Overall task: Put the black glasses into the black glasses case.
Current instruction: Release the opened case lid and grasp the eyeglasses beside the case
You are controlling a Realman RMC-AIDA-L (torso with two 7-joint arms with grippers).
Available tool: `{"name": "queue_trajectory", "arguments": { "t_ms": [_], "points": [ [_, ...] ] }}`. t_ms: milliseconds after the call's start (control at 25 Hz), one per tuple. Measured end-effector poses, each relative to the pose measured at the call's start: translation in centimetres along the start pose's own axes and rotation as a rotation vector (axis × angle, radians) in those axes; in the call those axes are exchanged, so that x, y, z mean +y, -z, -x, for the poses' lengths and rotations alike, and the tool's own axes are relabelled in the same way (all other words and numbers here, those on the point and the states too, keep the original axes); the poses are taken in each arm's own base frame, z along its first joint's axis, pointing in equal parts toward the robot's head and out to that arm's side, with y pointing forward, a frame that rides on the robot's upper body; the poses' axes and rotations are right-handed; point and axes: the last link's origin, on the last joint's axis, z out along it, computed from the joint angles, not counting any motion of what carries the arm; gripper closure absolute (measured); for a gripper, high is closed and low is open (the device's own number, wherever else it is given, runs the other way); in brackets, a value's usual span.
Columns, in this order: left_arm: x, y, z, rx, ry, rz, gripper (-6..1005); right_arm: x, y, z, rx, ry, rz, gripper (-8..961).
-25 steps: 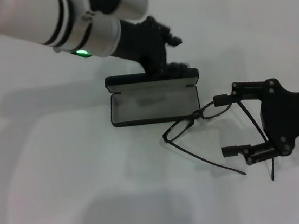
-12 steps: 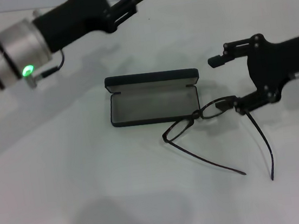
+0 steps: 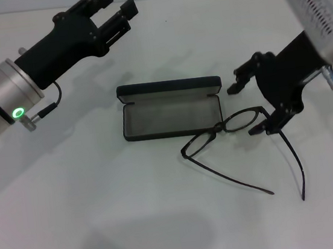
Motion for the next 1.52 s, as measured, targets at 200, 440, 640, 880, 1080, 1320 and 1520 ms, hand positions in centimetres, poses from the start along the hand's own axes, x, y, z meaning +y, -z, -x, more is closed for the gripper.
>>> {"name": "queue_trajectory", "arguments": {
  "t_ms": [200,440,640,880,1080,1320,1520],
  "points": [
    [-0.1,0.3,0.3,0.021,0.033,-0.028,327,0.1,-1.4,1.2,0.044,0.072,0.047,144],
    [-0.2,0.3,0.3,0.021,0.034,-0.033,249,0.1,-3.1,1.5,0.093,0.117,0.07,238],
    [-0.1,0.1,0.3,0.02,0.036,-0.029,188,0.2,-4.0,1.5,0.112,0.13,0.071,244],
    [0.3,-0.4,0.5,0.003,0.028,0.003,190,-0.1,-4.5,1.2,0.114,0.125,0.045,318],
    [0.5,-0.8,0.4,0.002,0.018,0.014,190,0.1,-5.3,1.1,0.109,0.123,0.04,417],
    [0.6,-0.9,0.4,0.003,0.003,0.019,192,0.3,-5.7,0.6,0.089,0.104,0.009,621],
    [0.7,-1.1,0.4,0.004,0.0,0.023,197,0.4,-5.7,0.6,0.08,0.107,0.003,654]
  ]
}}
